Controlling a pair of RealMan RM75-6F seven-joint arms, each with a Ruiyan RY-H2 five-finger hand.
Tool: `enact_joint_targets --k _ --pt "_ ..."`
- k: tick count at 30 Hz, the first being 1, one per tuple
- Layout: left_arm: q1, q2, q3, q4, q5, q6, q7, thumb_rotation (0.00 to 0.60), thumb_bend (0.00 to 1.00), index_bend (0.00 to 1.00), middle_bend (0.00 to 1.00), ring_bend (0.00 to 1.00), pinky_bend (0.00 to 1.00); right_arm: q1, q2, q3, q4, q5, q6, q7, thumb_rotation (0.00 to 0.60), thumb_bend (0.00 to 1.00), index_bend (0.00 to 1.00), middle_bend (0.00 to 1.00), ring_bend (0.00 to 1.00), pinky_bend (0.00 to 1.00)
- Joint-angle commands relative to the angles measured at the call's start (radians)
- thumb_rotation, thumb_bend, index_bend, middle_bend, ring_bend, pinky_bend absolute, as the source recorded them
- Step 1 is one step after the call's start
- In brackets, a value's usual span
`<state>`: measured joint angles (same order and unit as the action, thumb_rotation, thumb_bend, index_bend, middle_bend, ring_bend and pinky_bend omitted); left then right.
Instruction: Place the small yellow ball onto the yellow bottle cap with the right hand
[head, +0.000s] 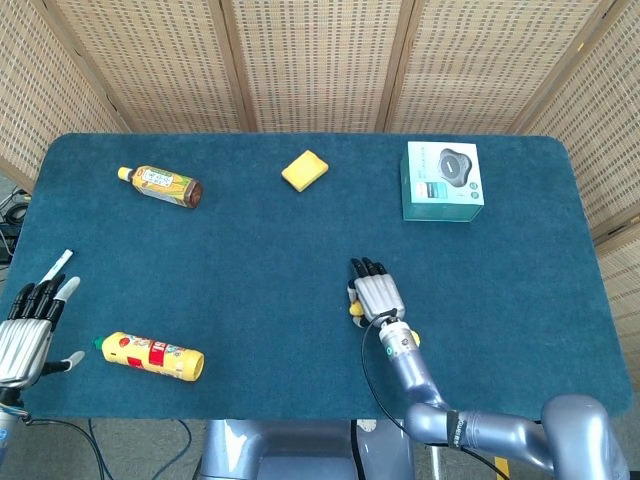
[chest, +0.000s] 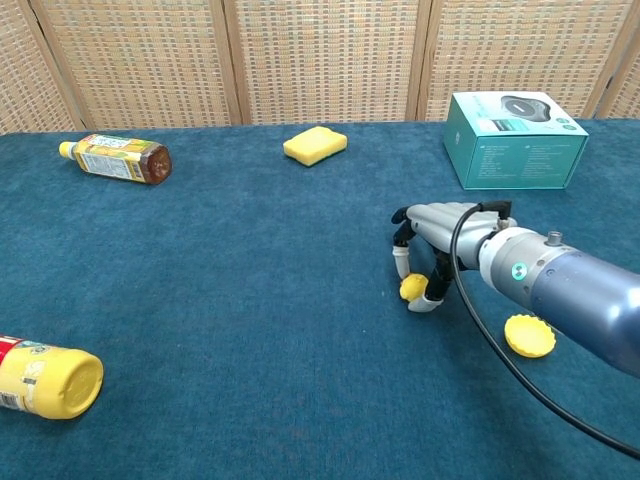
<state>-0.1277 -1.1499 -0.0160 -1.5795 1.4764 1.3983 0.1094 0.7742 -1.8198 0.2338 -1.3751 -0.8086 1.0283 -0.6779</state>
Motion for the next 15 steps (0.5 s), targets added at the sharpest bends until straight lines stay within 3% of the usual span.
enact_joint_targets --k 1,10,15 --pt "0.001 0.000 0.001 -0.001 0.003 0.003 0.000 0.600 0.14 0.00 0.00 0.00 0.00 0.003 0.014 -0.003 -0.028 -0.012 0.024 -0.020 0.600 0.18 0.54 0.06 0.00 0.12" --pt "0.006 0.005 0.006 -0.009 0.021 0.022 -0.001 0.600 0.14 0.00 0.00 0.00 0.00 -0.016 0.083 -0.015 -0.167 -0.011 0.123 -0.101 0.600 0.18 0.54 0.06 0.00 0.12" --pt "0.008 0.005 0.008 -0.008 0.035 0.032 0.000 0.600 0.14 0.00 0.00 0.00 0.00 -0.057 0.136 -0.049 -0.230 -0.018 0.166 -0.102 0.600 0.17 0.54 0.06 0.00 0.12"
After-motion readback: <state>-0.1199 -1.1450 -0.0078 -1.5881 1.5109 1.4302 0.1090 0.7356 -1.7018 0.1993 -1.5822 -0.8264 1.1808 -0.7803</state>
